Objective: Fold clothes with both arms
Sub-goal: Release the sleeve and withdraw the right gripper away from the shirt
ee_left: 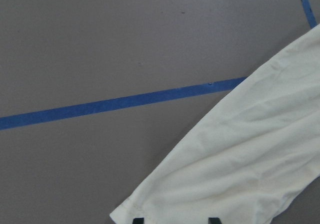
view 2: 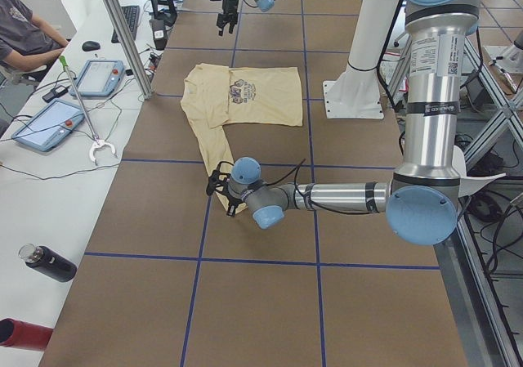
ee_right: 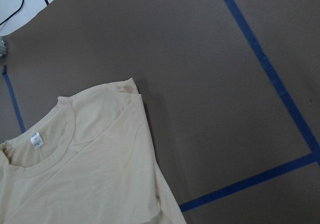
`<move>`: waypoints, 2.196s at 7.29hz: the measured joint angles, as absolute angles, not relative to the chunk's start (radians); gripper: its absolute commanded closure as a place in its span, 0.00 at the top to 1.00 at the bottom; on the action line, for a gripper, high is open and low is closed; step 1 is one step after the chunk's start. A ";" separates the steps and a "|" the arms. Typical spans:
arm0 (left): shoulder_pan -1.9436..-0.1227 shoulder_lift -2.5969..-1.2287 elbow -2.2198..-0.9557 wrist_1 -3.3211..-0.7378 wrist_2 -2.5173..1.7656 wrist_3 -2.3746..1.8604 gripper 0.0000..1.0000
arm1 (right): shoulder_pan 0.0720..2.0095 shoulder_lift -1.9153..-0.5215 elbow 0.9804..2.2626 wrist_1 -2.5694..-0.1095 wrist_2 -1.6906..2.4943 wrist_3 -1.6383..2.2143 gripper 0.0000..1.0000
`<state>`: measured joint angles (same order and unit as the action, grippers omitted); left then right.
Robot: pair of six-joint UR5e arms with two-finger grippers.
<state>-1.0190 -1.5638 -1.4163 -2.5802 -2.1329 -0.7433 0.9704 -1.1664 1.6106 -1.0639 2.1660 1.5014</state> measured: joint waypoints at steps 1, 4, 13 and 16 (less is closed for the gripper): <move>-1.019 -1.562 -1.407 -2.581 -2.109 -0.743 0.49 | 0.977 -1.205 1.636 -1.064 2.171 1.479 0.99; -1.018 -1.570 -1.374 -2.581 -2.102 -0.745 0.49 | 0.979 -1.235 1.654 -1.065 2.172 1.464 0.98; -1.007 -1.577 -1.370 -2.579 -2.106 -0.745 0.00 | 1.010 -1.297 1.656 -1.063 2.178 1.460 0.99; -1.009 -1.575 -1.443 -2.560 -2.177 -0.745 0.00 | 1.015 -1.304 1.655 -1.063 2.176 1.459 0.99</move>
<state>-1.0092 -1.5751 -1.4428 -2.5601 -2.1773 -0.7448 1.0149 -1.3042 1.6554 -1.0631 2.1758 1.4591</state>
